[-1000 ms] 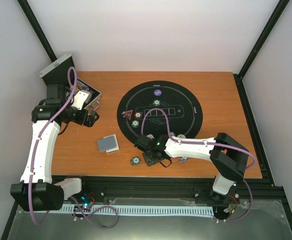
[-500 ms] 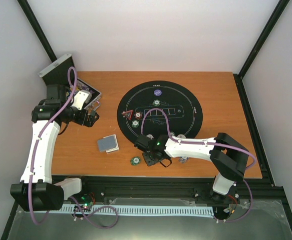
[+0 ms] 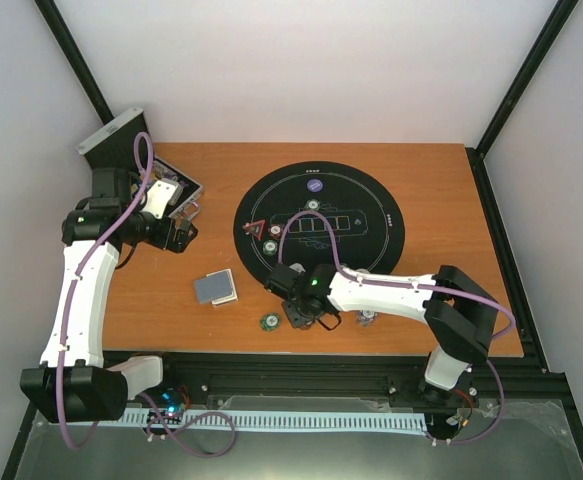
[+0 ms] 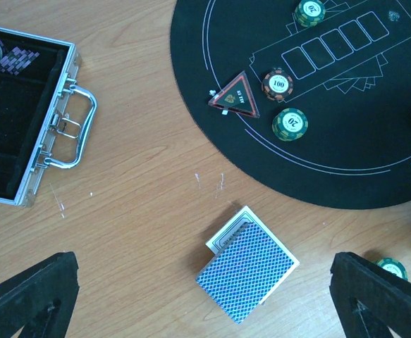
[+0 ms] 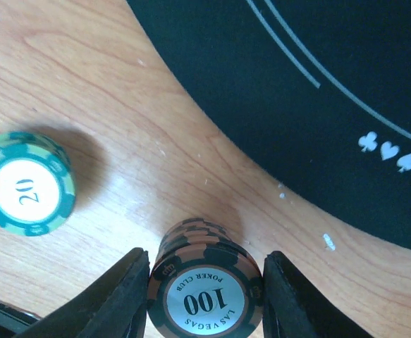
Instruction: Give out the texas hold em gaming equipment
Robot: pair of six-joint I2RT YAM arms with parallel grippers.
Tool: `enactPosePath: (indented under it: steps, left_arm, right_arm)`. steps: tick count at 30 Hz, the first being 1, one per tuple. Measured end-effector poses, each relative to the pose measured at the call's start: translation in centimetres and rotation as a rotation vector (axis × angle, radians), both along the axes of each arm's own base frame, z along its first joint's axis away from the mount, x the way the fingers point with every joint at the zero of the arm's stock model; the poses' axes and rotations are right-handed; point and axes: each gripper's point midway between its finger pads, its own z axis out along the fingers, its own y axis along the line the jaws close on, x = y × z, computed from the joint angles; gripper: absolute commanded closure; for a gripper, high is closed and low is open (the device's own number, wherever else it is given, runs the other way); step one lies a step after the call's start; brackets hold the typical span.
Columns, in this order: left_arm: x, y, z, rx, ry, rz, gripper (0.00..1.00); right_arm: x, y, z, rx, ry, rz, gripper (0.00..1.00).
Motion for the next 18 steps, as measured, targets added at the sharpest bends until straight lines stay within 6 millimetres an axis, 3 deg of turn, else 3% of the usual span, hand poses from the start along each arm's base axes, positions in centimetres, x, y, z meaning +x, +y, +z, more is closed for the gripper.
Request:
enactPosePath:
  steps: [4, 8, 11, 15, 18]
  left_arm:
    - [0.0, 0.0, 0.0, 0.0, 0.0, 0.0, 0.0]
    - [0.0, 0.0, 0.0, 0.0, 0.0, 0.0, 0.0]
    - [0.0, 0.0, 0.1, 0.0, -0.002, 0.0, 0.0]
    - [0.0, 0.0, 0.1, 0.0, -0.003, 0.0, 0.0]
    - [0.0, 0.0, 0.1, 0.0, -0.002, 0.0, 0.0]
  right_arm:
    - [0.7, 0.5, 1.9, 0.014, -0.032, 0.003, 0.8]
    - [2.8, 1.2, 5.0, 0.045, -0.087, -0.002, 0.81]
    - [6.4, 0.6, 7.5, 0.073, -0.136, -0.048, 0.81]
    - [13.1, -1.5, 11.0, 0.101, -0.217, -0.143, 0.81]
    - [17.9, -3.0, 12.0, 0.097, -0.262, -0.2, 0.82]
